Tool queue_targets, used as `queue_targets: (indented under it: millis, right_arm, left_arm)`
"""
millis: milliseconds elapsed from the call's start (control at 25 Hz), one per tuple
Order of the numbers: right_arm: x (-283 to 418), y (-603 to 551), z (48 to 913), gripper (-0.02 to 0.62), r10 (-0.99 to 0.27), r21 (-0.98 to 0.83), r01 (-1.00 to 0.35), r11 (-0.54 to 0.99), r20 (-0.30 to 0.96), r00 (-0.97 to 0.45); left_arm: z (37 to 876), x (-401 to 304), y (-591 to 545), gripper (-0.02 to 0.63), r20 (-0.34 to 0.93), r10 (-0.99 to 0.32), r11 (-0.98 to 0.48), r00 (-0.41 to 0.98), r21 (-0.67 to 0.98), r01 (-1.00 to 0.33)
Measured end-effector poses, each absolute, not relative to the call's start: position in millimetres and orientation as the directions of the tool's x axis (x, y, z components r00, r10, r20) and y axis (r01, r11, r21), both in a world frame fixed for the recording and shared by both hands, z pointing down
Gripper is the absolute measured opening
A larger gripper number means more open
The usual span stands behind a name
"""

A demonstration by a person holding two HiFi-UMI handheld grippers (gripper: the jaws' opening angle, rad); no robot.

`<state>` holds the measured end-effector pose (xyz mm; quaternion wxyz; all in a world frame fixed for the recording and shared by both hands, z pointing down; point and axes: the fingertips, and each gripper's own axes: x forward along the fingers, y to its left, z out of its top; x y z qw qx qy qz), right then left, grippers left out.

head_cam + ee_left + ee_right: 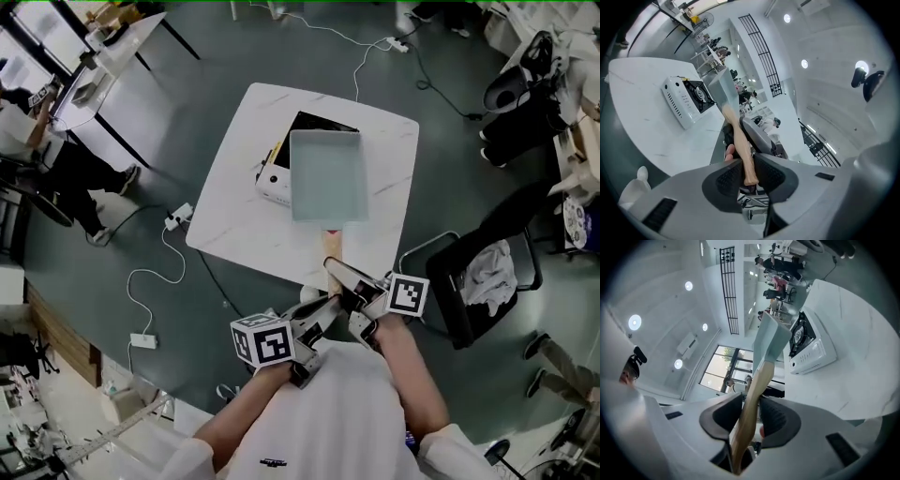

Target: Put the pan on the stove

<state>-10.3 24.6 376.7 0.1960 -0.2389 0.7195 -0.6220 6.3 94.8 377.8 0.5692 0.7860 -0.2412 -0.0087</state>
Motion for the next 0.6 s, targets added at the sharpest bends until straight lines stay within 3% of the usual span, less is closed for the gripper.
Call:
queue_targets:
  millis: [320, 600]
  right_arm:
    - [-9, -72, 382, 0.12, -0.647, -0.988, -0.131, 0.083, 0.047, -0.761]
    - [-3, -101, 392, 0.121, -0.628, -0.983, -0.165, 0.075, 0.082, -0.774]
  left_arm:
    - [378, 1, -1, 0.078, 0.248, -0.335, -0.236, 0.909, 0.912, -0.336]
    - [387, 7, -31, 0.078, 0.25, -0.336, -0.219, 0.908, 0.917, -0.333]
